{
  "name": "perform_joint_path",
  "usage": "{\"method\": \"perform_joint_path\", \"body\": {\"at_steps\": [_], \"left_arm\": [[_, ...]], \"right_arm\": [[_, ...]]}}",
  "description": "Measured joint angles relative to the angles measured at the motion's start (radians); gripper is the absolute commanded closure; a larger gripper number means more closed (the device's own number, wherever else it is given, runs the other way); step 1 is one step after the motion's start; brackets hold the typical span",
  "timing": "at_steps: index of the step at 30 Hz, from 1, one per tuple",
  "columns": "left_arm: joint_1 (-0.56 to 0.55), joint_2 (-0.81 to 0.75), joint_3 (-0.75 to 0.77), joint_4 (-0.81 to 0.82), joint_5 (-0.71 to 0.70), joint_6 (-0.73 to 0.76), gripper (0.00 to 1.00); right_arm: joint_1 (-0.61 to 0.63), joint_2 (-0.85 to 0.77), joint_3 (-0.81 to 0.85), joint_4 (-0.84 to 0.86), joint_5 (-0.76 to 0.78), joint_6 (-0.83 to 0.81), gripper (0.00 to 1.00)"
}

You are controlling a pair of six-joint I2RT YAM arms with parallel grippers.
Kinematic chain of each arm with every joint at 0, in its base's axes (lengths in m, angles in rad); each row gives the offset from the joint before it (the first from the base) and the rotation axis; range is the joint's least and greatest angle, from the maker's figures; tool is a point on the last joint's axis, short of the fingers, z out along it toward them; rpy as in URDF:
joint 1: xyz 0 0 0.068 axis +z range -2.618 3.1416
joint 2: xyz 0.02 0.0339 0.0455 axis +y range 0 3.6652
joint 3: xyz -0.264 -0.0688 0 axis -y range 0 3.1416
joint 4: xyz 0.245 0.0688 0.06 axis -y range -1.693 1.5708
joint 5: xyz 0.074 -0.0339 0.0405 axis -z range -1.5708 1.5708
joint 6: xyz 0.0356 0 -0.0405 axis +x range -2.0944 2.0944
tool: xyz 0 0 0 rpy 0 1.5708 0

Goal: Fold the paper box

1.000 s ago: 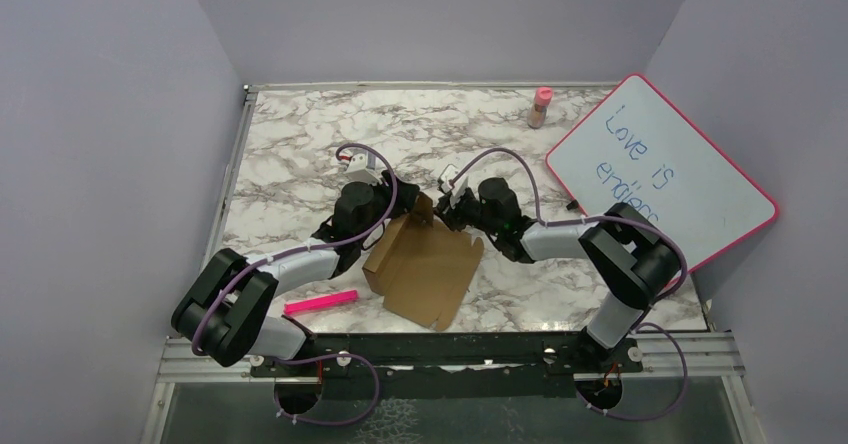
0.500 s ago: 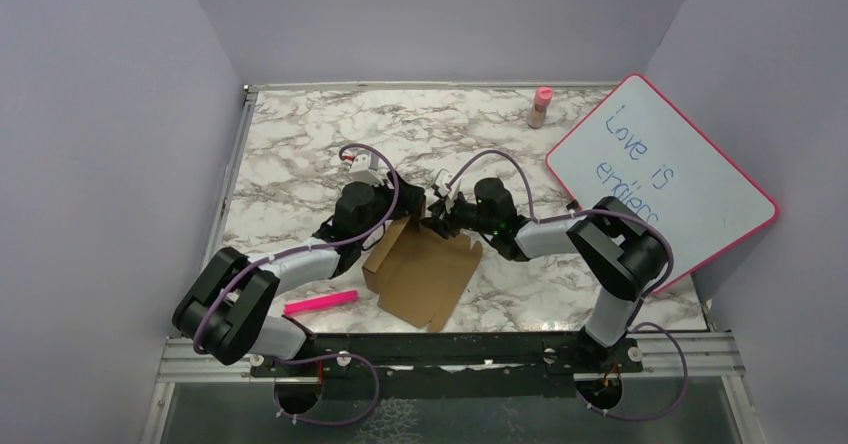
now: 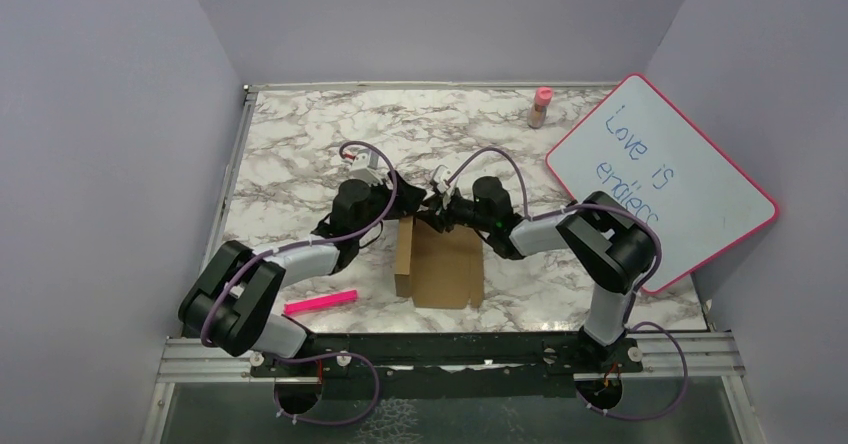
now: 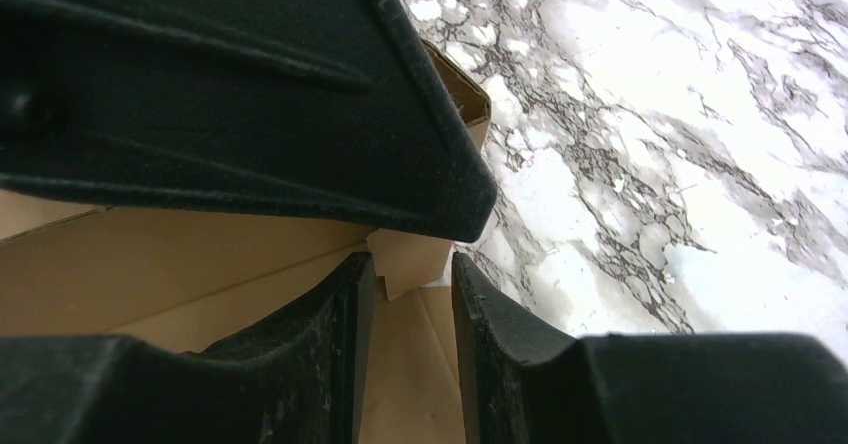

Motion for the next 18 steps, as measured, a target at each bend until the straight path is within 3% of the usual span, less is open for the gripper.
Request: {"method": "perform_joint_path", "body": {"at_steps": [18], "left_arm": [[0.103,0.06,0.022,0.021,0.207,-0.003,0.54]], "right_arm": [[-0.005,0.018,0.032,0.024,-0.074,0.019,0.66]]}}
